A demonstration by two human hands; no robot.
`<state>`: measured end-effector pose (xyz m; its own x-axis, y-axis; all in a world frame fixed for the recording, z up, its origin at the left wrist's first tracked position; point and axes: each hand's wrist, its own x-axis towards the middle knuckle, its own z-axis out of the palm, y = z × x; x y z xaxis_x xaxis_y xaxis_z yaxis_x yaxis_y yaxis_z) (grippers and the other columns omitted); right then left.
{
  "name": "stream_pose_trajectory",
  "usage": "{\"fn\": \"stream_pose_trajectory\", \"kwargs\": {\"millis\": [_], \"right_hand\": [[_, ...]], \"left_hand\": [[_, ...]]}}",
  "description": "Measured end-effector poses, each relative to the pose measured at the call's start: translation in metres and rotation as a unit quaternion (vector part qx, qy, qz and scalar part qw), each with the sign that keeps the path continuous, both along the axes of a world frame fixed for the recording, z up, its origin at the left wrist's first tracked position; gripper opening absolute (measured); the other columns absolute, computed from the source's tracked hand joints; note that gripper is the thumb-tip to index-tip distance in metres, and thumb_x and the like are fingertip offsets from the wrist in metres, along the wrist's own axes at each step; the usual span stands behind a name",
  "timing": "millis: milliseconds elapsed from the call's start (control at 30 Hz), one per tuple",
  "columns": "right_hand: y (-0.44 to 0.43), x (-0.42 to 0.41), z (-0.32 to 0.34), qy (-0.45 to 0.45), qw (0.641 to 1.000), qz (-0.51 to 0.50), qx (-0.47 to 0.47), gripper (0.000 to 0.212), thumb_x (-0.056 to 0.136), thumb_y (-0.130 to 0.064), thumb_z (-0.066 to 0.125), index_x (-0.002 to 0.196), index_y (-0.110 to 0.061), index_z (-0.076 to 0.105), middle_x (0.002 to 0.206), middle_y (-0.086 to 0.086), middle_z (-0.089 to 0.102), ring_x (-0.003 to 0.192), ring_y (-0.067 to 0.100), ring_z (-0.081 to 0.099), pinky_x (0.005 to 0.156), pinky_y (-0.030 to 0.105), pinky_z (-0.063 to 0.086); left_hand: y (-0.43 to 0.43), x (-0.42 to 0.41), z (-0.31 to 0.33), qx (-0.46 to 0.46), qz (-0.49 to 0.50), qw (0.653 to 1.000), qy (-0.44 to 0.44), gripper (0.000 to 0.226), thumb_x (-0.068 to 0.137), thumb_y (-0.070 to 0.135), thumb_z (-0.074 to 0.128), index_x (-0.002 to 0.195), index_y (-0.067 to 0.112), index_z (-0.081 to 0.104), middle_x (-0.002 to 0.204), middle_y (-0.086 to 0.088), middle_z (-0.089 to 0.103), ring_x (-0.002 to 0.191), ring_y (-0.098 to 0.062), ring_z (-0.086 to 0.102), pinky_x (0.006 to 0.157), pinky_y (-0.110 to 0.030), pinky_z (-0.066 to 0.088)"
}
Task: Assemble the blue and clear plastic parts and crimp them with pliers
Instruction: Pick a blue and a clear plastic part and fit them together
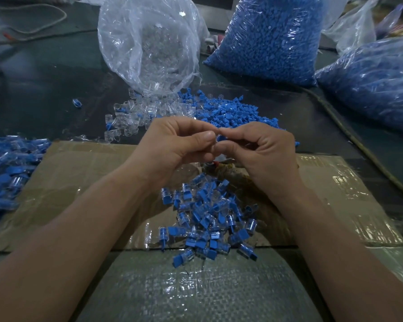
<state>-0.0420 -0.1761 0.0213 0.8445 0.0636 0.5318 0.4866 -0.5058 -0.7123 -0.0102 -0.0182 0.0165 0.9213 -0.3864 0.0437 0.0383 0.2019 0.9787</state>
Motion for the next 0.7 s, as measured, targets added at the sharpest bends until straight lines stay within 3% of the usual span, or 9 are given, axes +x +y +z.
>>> {"fn": "stream_pose_trajectory", "kwargs": {"millis": [333,533,700], "right_hand": [[-0.0003,0.0030,-0.0047,-0.060,0.998,0.009,-0.022,0.032,0.073,-0.016,0.072,0.103,-0.018,0.061,0.084,-0.012,0.062,0.079,0.008,0.062,0.071,0.016,0.051],[-0.0058,0.0071,-0.0075,-0.039,0.998,0.023,-0.038,0.038,0.075,-0.006,0.069,0.110,-0.015,0.058,0.090,-0.022,0.057,0.083,-0.011,0.058,0.075,0.008,0.047],[-0.0067,0.0064,-0.0081,-0.039,0.999,0.018,-0.031,0.032,0.073,-0.009,0.072,0.104,-0.008,0.065,0.086,-0.015,0.060,0.077,-0.010,0.059,0.071,0.008,0.047]], "left_hand": [[-0.0029,-0.0018,0.0015,0.003,0.013,1.000,0.015,0.012,0.064,0.011,0.062,0.075,0.006,0.065,0.062,-0.005,0.069,0.058,-0.013,0.067,0.053,-0.018,0.053],[-0.0032,-0.0030,0.0041,-0.011,0.023,0.999,0.027,0.015,0.062,0.012,0.062,0.075,0.004,0.065,0.059,-0.005,0.067,0.055,-0.014,0.067,0.049,-0.017,0.051],[-0.0016,-0.0015,0.0040,-0.007,0.015,0.999,0.035,0.015,0.062,0.012,0.064,0.074,0.004,0.066,0.062,-0.007,0.068,0.056,-0.015,0.067,0.049,-0.017,0.051]]}}
